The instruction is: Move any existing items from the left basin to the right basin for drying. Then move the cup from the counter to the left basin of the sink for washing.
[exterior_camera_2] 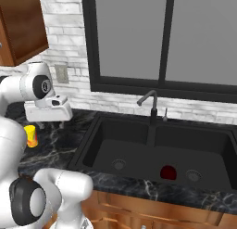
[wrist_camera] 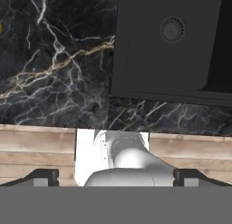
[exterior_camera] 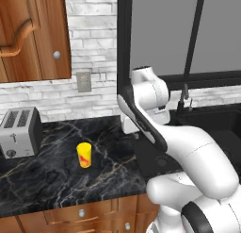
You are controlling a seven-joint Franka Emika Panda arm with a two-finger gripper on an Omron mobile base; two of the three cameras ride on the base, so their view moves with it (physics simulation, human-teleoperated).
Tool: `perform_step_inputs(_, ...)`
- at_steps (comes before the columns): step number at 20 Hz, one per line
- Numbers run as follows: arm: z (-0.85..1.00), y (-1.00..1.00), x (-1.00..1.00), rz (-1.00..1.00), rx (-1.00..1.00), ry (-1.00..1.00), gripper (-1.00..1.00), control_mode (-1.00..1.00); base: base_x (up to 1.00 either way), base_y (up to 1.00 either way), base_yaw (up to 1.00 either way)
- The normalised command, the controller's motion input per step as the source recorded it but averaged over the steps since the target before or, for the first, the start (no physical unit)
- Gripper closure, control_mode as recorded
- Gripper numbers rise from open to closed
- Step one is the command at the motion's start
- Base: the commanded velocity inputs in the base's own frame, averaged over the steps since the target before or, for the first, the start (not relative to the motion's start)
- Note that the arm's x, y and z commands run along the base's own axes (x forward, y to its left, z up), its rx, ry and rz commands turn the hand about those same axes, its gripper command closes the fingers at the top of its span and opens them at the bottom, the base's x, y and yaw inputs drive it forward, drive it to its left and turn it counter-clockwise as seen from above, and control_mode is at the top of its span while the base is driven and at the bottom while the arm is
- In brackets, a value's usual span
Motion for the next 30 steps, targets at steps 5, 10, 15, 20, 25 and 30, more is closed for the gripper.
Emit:
perform_step_inputs(5,0.02,0.55,0.00,-0.01,0.00,0.00,-1.00,-1.00,0.00,0.00,0.00)
perform_step_inputs(10,0.01,0.50,-0.01,0.00,0.00,-0.01,-1.00,-1.00,0.00,0.00,0.00)
perform_step_inputs(15,0.00,0.38,-0.01,0.00,0.00,-0.03,-1.00,-1.00,0.00,0.00,0.00)
perform_step_inputs(20,0.00,0.25,0.00,0.00,0.00,-0.04,-1.00,-1.00,0.00,0.00,0.00)
perform_step_inputs(25,-0.05,0.20,0.00,0.00,0.00,-0.06,-1.00,-1.00,0.00,0.00,0.00)
perform_step_inputs(30,-0.12,0.16,0.03,0.00,0.00,-0.08,-1.00,-1.00,0.00,0.00,0.00)
